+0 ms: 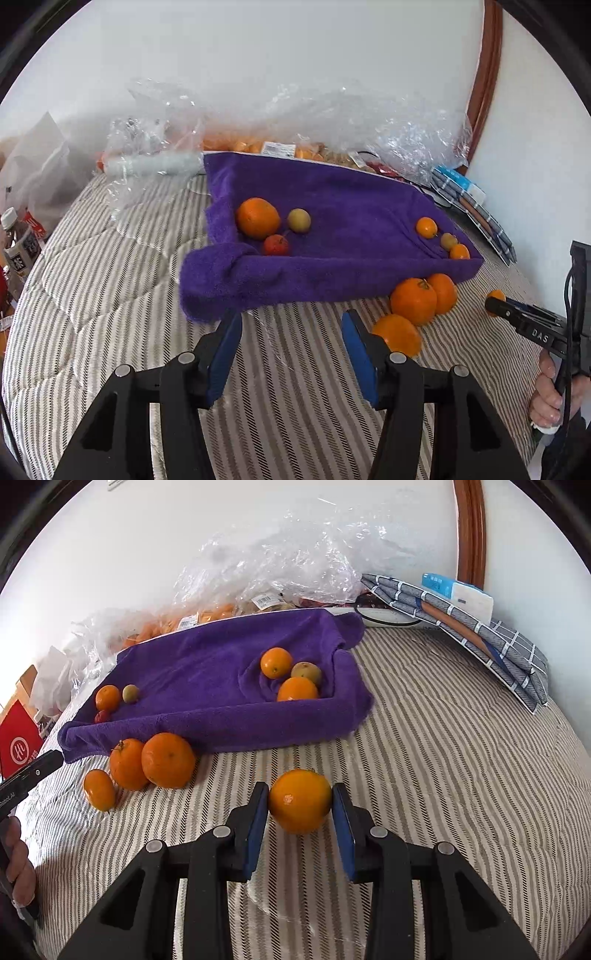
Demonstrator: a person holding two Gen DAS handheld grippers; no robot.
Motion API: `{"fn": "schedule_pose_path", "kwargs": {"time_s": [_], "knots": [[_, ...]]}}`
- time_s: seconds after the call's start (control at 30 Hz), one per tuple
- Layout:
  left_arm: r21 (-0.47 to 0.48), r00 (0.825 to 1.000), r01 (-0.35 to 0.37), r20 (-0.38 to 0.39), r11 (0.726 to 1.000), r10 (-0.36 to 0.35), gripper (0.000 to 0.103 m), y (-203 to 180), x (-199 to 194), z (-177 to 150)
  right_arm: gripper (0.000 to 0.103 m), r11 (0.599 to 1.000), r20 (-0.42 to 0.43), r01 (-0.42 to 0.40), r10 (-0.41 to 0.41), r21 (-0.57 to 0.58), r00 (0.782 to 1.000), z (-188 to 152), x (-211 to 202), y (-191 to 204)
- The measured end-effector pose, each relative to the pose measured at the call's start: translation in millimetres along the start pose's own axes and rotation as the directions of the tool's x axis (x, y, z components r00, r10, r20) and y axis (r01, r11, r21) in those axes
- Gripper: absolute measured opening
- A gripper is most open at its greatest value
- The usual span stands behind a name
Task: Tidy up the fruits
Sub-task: 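Grasp an oval orange with the left gripper while the right gripper holds its orange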
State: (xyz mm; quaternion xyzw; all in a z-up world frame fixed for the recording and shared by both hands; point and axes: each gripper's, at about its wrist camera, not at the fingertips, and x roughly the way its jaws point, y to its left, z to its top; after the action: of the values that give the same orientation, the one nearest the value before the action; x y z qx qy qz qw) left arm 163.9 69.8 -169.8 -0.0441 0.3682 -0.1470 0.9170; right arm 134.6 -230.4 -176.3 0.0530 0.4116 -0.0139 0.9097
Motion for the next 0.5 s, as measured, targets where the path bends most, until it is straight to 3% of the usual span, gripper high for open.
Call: {"fn": "schedule_pose_path", "kwargs": {"time_s": [0.13,0.33,0.5], "knots": [[0.01,0.996,0.093,-0.014,0.996,-0.093,0.054,-19,-6,-7,0.035,0.999,0.02,0.033,-0.033,-0.012,0.999,-4,-5,-10],[0.039,0.984,0.164,-0.078,0.986,-0.16,0.055,-54,11,-8,0.035,0.999,0.027,0.021,-0.022,0.035,0.999,-5,-9,-23],[0.05,0.988,0.098,-0.125,0.994,-0.091,0.055,-68,32,-6,0.035,0.999,0.05,-0.016,0.013,0.051,0.999,-7,-13,-28]]}}
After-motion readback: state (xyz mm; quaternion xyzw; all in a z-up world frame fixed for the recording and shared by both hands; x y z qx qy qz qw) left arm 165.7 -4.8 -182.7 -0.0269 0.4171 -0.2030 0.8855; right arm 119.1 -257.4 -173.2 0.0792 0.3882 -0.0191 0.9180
